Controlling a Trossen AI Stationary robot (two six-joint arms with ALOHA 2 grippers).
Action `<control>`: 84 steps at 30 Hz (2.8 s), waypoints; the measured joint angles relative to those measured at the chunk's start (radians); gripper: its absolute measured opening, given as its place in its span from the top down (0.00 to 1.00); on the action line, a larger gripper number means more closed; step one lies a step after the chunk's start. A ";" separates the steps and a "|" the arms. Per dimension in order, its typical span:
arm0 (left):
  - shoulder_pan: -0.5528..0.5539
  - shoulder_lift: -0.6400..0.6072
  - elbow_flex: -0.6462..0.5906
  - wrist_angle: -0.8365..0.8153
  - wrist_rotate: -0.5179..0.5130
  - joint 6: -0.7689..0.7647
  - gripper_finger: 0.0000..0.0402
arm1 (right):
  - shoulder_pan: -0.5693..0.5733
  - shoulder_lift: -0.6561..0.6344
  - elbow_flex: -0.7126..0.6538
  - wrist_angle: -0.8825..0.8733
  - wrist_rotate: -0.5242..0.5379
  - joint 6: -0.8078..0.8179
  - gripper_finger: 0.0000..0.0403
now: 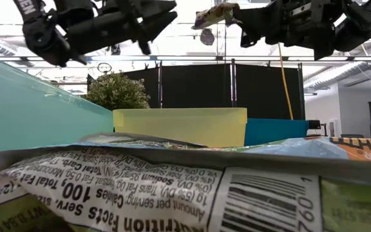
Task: Pick and place Granola Bars by type
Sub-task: Put the blue granola bar into the yellow bin
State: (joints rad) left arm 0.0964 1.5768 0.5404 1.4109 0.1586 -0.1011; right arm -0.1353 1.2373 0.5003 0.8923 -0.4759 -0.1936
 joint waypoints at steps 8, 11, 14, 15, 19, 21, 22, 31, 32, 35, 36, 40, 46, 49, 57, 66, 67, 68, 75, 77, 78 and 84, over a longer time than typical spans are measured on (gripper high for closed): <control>0.001 0.042 0.055 -0.006 0.019 0.018 0.67 | 0.002 -0.002 0.000 0.056 -0.001 -0.004 0.98; 0.001 0.042 0.061 -0.007 0.021 0.018 0.67 | 0.005 -0.002 0.000 0.075 -0.025 -0.004 0.98; 0.002 0.042 0.072 -0.009 0.021 0.016 0.67 | 0.007 -0.002 0.000 0.102 -0.054 0.002 0.98; 0.001 0.042 0.075 -0.013 0.021 0.015 0.67 | 0.007 -0.002 0.000 0.105 -0.054 0.003 0.98; 0.003 0.042 0.091 -0.074 -0.010 0.017 0.67 | 0.007 -0.002 0.000 0.117 -0.053 0.013 0.98; 0.006 0.042 0.093 -0.078 -0.026 0.017 0.67 | 0.007 -0.002 0.000 0.124 -0.054 0.023 0.98; 0.007 0.042 0.093 -0.078 -0.028 0.016 0.67 | 0.007 -0.002 0.000 0.125 -0.054 0.027 0.98; 0.014 0.042 0.093 -0.076 -0.029 0.000 0.67 | 0.007 -0.002 0.000 0.128 -0.054 0.028 0.98; 0.015 0.042 0.093 -0.076 -0.030 -0.008 0.67 | 0.007 -0.002 0.000 0.128 -0.054 0.028 0.98; 0.014 0.042 0.093 -0.076 -0.031 -0.011 0.67 | 0.007 -0.002 0.000 0.128 -0.054 0.026 0.98; 0.014 0.042 0.093 -0.076 -0.030 -0.011 0.67 | 0.007 -0.002 0.000 0.128 -0.054 0.024 0.98; 0.014 0.042 0.107 -0.097 -0.030 -0.018 0.67 | 0.007 -0.002 0.000 0.128 -0.054 0.020 0.98; 0.006 0.042 0.178 -0.219 -0.026 -0.009 0.67 | 0.007 -0.002 0.000 0.128 -0.054 0.017 0.98; -0.001 0.042 0.185 -0.237 -0.024 0.014 0.67 | 0.007 -0.002 0.000 0.128 -0.057 0.017 0.98; -0.003 0.042 0.185 -0.240 0.025 -0.005 0.67 | 0.007 -0.002 0.000 0.128 -0.057 0.017 0.98; -0.011 0.117 0.220 -0.226 0.029 -0.023 0.67 | 0.007 -0.002 0.000 0.128 -0.058 0.017 0.98; -0.011 0.135 0.233 -0.220 0.029 -0.027 0.67 | 0.008 -0.002 0.000 0.128 -0.058 0.017 0.98; -0.011 0.152 0.244 -0.222 0.028 -0.034 0.68 | 0.007 -0.002 0.000 0.128 -0.058 0.018 0.98; 0.000 0.215 0.307 -0.225 0.085 -0.021 0.94 | 0.008 -0.002 0.000 0.121 -0.058 0.032 0.98; 0.005 0.216 0.309 -0.226 0.108 -0.016 0.98 | 0.007 -0.002 0.000 0.117 -0.057 0.032 0.98; 0.006 0.216 0.310 -0.227 0.109 -0.016 0.98 | 0.007 -0.002 0.000 0.113 -0.054 0.032 0.98; 0.008 0.213 0.310 -0.227 0.113 -0.009 0.99 | 0.007 -0.002 0.000 0.112 -0.051 0.060 0.96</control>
State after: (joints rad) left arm 0.1043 1.7893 0.8504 1.1835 0.2719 -0.1104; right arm -0.1280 1.2350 0.5003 1.0048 -0.5264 -0.1337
